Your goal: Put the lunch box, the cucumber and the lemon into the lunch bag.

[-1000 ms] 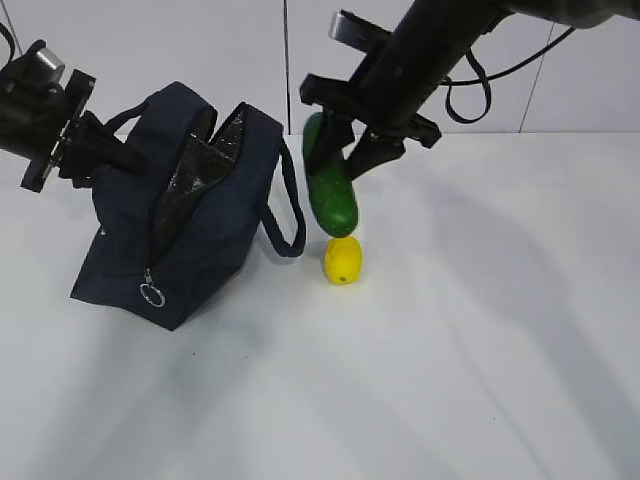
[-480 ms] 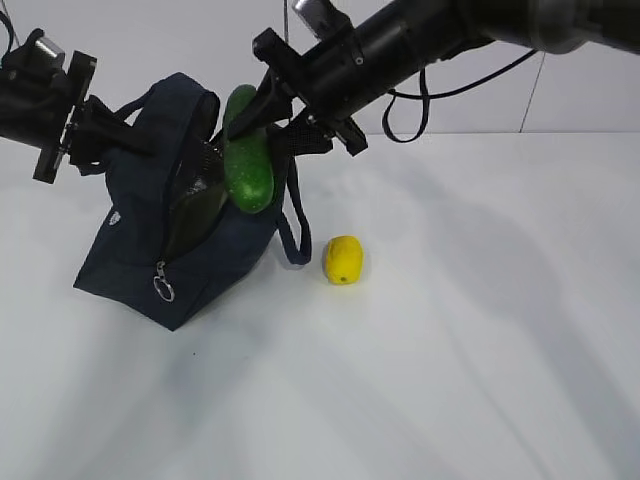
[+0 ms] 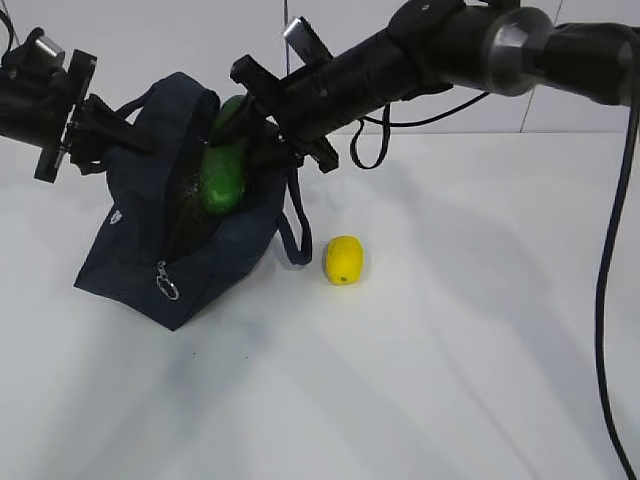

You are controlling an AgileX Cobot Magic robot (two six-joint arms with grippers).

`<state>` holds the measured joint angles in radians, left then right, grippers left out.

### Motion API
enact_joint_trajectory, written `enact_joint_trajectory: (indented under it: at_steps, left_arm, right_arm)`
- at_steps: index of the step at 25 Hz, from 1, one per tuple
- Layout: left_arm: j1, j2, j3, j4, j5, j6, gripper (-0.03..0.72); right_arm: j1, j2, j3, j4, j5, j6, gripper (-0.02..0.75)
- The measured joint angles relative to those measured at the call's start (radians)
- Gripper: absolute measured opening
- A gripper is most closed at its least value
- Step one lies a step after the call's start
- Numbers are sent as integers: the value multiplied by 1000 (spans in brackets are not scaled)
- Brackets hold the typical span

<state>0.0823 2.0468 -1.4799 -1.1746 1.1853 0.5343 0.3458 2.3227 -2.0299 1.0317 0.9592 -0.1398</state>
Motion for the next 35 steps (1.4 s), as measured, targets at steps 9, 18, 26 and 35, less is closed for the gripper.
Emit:
enact_joint_trajectory:
  at_steps: [9, 18, 26, 35]
  left_arm:
    - [-2, 0, 0, 0, 0, 0, -9]
    - [-2, 0, 0, 4, 0, 0, -9]
    - [3, 0, 0, 86, 0, 0, -9]
    - [70, 0, 0, 159, 0, 0, -9]
  right_arm:
    - [13, 0, 0, 1, -63, 0, 430]
    - [13, 0, 0, 7, -16, 0, 485]
    - [7, 0, 0, 10, 57, -19, 476]
    - [7, -2, -91, -48, 247, -20, 409]
